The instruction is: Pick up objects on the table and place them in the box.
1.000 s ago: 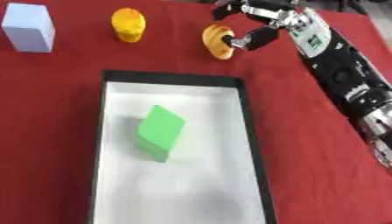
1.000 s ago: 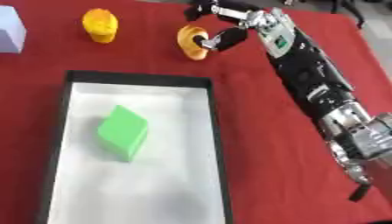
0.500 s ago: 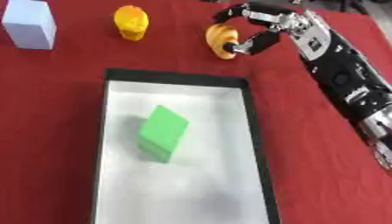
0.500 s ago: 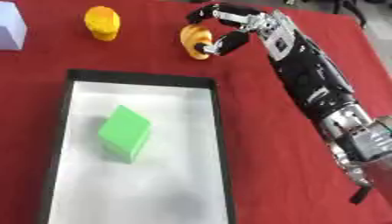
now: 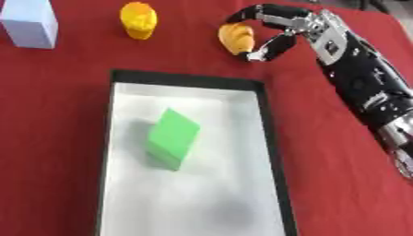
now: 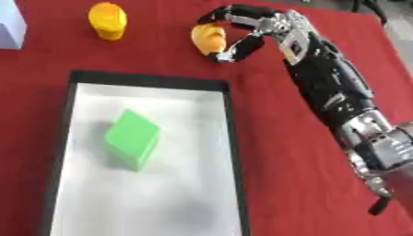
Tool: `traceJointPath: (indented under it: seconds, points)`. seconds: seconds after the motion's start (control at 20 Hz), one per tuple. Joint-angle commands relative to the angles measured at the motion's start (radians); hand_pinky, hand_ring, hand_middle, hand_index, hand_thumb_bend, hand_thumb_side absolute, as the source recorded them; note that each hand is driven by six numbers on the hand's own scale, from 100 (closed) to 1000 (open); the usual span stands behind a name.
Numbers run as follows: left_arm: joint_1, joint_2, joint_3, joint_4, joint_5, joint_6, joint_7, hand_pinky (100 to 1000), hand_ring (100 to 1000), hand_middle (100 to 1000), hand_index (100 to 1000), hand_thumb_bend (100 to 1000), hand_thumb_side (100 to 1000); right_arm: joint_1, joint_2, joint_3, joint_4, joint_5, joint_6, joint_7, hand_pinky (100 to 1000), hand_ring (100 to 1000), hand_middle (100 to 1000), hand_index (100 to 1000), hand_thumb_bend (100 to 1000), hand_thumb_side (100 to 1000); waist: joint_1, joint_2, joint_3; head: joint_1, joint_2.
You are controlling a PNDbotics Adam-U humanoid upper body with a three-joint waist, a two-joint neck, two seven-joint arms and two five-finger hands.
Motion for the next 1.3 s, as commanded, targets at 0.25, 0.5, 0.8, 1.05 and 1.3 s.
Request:
traceJointPath:
  seconds: [0.25,0.5,0.8,1.05,1.3]
  points:
    - [0.0,0.014,0.005,-0.013,-0.009,0.001,-0.001,830,776,713,790,100,754,-0.002,-0.039,-0.004,0.008,0.02,-0.012,0.017,871,774,803,932,367,230,-0.005,0.001,0.003,-0.006,-0.011]
    - [0.002,0.013,0.004,-0.014,-0.014,0.002,0.0,830,776,713,790,100,755,0.015,-0.048,-0.001,-0.006,-0.034,0.011,0.006,857,736,754,887,279,249,-0.005,0.005,0.005,-0.005,-0.012]
    - [0.006,0.012,0.003,-0.014,-0.019,0.003,-0.001,832,776,713,790,100,755,0.02,-0.053,0.007,-0.025,-0.097,0.036,0.008,852,718,728,855,167,245,-0.004,0.004,0.001,-0.003,-0.002]
    - [0.013,0.013,0.003,-0.013,-0.021,0.002,-0.002,833,775,714,790,100,753,0.022,-0.057,0.013,-0.039,-0.13,0.05,0.025,849,708,700,831,124,247,-0.001,-0.004,-0.005,-0.001,0.007]
    - [0.019,0.016,0.002,-0.011,-0.018,0.001,-0.001,834,775,714,791,100,748,0.019,-0.064,0.015,-0.062,-0.175,0.055,0.019,858,712,693,825,100,225,0.004,-0.018,-0.014,-0.001,0.018]
